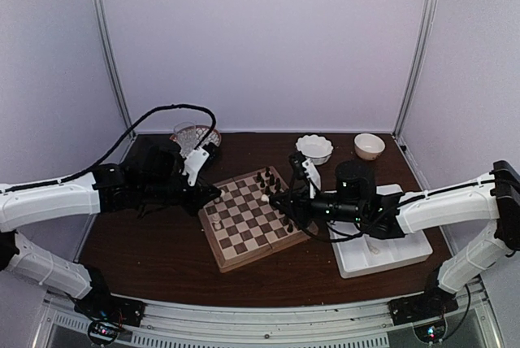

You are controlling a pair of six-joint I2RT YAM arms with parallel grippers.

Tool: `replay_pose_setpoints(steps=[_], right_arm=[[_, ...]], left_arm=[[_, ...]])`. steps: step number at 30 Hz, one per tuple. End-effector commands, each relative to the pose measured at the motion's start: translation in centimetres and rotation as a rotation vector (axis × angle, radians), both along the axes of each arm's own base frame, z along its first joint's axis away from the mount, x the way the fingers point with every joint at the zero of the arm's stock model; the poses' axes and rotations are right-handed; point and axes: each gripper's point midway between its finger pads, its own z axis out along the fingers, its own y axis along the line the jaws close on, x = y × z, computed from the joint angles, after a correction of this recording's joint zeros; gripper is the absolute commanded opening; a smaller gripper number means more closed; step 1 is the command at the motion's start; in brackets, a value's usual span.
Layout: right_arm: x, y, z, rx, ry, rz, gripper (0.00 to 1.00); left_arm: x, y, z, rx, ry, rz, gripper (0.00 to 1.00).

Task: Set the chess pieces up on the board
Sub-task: Pass from the left arm to the right, then place the pawn on c2.

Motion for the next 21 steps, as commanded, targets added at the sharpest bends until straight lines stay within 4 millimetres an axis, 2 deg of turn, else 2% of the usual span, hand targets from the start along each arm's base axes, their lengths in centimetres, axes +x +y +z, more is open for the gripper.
replay_pose_setpoints(steps=[1,6,21], right_arm=[[0.9,-0.1,-0.7,-0.033,-0.008,-0.034,0.00],[0.8,-0.1,-0.7,-0.036,-0.010,-0.032,0.00],[0.9,-0.6,-0.6,-0.034,-0.021,-0.050,0.00]], left_arm=[[1.8,2.8,-2.4,0.183,0.011,0.140,0.00],[2.9,2.7,-3.8,0.247,0.025,0.157,0.00],[6.5,0.2,-6.6,0.428,0.164,0.151,0.00]])
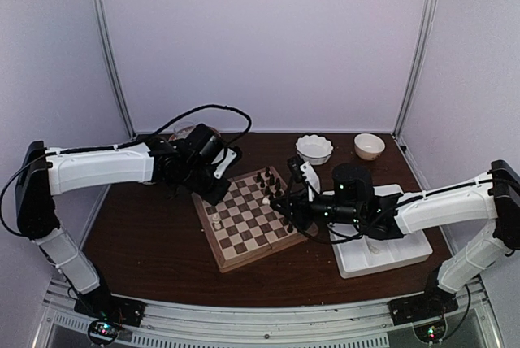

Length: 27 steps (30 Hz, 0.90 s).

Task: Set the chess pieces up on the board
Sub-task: Place the pawn on c2.

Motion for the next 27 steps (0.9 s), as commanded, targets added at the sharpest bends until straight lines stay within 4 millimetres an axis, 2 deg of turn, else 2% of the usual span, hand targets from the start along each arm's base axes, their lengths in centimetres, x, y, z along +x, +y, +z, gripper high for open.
replay_pose_setpoints(steps=[1,9,14,27], right_arm=[[0.5,-0.5,0.8,0.023,-0.022,-0.033,0.00],[0.6,-1.1,1.0,0.036,-0.020,-0.065,0.00],[0.5,-1.3,1.2,0.042,-0.023,-0.066,0.00],[0.5,-1.2,1.2,0.041,-0.022,-0.061,0.00]], left_arm=[[0.7,0.2,-0.8,0.049,0.044,0.005,0.00],[1.8,-0.2,-3.2,0.092,0.122,0.011,0.00],[2.2,0.2,-4.5,0.117,0.149,0.025,0.00],[2.8,1.1,-6.6,0.161,0.177,0.041,0.00]])
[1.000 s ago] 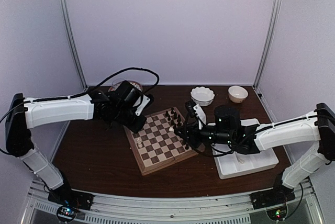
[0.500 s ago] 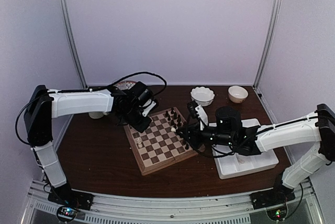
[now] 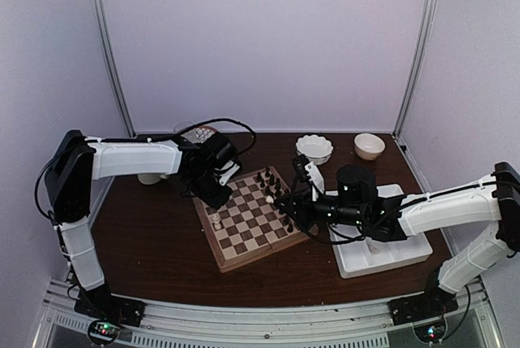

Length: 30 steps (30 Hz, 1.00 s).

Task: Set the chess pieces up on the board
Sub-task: Place the pawn on c2.

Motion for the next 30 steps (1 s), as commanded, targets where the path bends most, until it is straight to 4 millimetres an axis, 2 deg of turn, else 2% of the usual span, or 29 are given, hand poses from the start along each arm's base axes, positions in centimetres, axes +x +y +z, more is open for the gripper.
replay_pose_setpoints(steps=[1,12,25,30], right_arm=[[0.3,-0.3,1.0,0.033,-0.012,-0.020,0.00],[0.2,-0.2,1.0,0.035,-0.009,-0.013,0.00],[0.1,-0.1,1.1,0.036,-0.006,-0.006,0.00],[0.1,-0.1,1.0,0.034,-0.005,-0.006,0.00]], left_arm=[[0.9,-0.3,-0.1,-0.003,-0.004,-0.008,0.00],[1.3,0.1,-0.6,-0.005,0.006,0.010,0.00],[1.2,-0.3,-1.1,-0.028,0.033,0.001,0.00],[1.2,-0.4,-1.1,-0.032,0.034,-0.001,0.05]])
